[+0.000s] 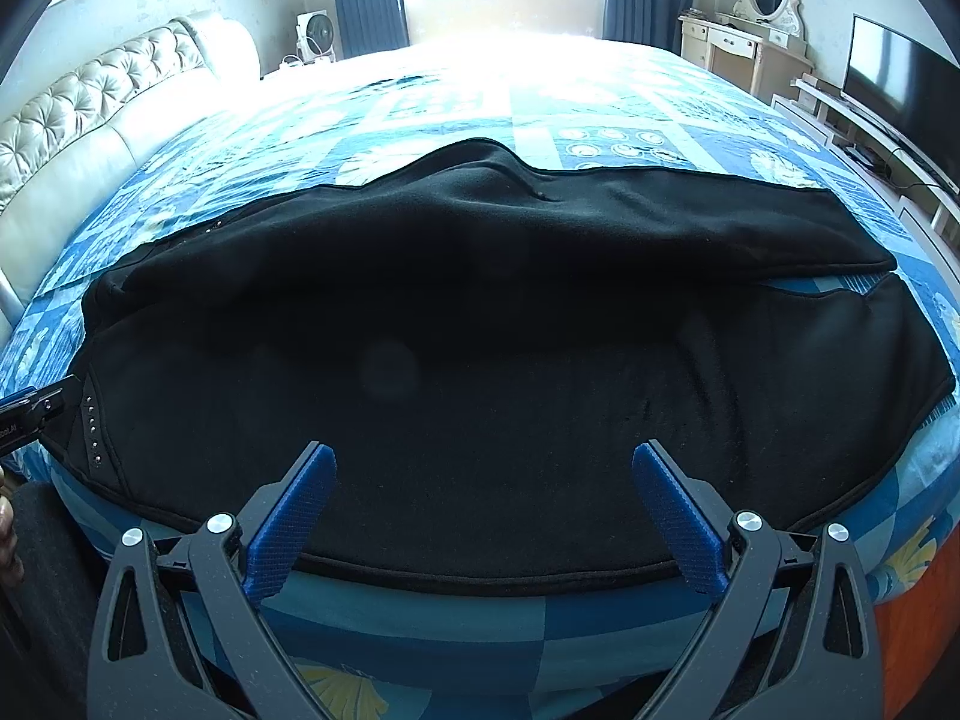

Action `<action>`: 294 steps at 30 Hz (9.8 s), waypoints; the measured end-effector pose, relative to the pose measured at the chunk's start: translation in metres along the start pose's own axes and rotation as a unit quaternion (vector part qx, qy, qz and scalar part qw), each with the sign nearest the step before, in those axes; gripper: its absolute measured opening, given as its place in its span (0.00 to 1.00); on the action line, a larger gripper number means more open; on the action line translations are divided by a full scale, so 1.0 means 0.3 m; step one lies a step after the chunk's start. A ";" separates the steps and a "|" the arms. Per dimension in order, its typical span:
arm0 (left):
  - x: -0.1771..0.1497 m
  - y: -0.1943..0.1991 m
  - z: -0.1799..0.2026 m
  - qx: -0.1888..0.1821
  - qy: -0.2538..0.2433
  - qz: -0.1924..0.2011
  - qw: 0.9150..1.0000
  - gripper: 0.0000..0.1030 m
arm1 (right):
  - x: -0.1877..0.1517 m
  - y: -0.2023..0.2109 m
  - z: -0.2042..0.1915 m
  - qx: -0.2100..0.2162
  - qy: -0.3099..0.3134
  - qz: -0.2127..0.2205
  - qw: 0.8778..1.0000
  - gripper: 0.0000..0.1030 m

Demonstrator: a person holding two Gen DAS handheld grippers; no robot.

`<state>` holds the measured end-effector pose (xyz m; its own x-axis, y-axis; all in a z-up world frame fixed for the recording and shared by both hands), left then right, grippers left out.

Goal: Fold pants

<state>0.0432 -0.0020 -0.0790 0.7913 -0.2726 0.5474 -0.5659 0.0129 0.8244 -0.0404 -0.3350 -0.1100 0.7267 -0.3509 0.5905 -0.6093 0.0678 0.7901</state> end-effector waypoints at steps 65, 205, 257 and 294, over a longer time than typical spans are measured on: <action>0.507 -0.620 -0.409 -0.251 -0.002 -0.122 0.960 0.06 | 0.521 -0.590 -0.293 0.110 0.266 -0.236 0.928 0.08; -0.021 -0.130 -0.123 -0.156 0.112 -0.023 0.981 0.82 | 0.387 0.136 1.391 0.050 -0.524 0.173 0.832 0.45; -0.028 -0.142 -0.095 -0.142 0.097 -0.021 0.985 0.88 | 0.064 0.206 1.534 0.080 -0.607 0.179 0.770 0.24; -0.040 -0.134 -0.081 -0.130 0.089 -0.022 0.987 0.89 | 0.014 0.059 0.507 0.242 -0.408 -0.073 0.877 0.06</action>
<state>0.0621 0.0241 -0.1154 0.8547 -0.1057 0.5082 -0.4700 0.2579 0.8441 -0.0964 -0.4773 -0.1185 0.4599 -0.8878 0.0187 -0.7354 -0.3690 0.5684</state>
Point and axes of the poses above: each gripper's, at about its wrist camera, not at the fingertips, and y roughly against the way its jaws point, z to its right, x to its top, the point moved 8 cm from there along -y, roughly the way its jaws point, and after that the axes turned 11 degrees about -y, right-handed, at the moved point
